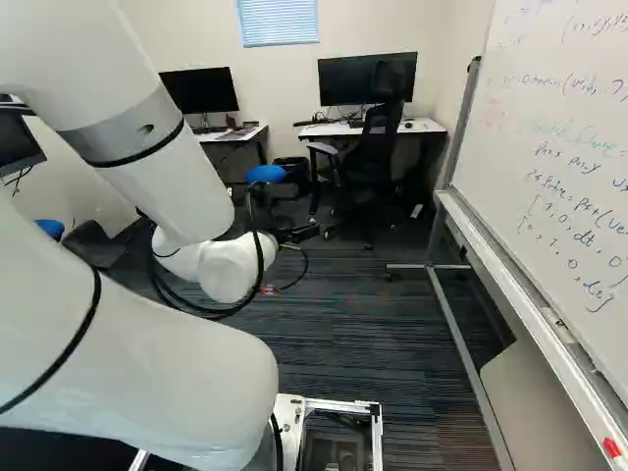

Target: Open the door and move inside

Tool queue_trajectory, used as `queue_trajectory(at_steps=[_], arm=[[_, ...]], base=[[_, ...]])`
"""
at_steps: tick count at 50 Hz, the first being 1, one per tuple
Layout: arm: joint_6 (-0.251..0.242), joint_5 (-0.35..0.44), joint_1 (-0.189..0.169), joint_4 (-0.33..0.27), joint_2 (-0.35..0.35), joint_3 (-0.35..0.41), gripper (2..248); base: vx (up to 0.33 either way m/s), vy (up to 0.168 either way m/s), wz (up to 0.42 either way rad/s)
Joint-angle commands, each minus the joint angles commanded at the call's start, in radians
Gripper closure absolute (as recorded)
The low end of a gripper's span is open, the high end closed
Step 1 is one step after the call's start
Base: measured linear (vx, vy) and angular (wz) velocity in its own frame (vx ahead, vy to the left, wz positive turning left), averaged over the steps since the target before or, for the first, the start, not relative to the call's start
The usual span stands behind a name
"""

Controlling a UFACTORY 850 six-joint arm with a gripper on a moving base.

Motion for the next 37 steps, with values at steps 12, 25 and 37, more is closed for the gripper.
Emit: queue_trajectory(at_steps=[12,25,37], arm=[[0.000,0.000,0.000,0.000,0.000,0.000,3],[0.000,0.000,0.000,0.000,0.000,0.000,3],[0.000,0.000,0.000,0.000,0.000,0.000,3]], base=[[0.000,0.000,0.000],[0.000,0.000,0.000],[0.000,0.000,0.000]])
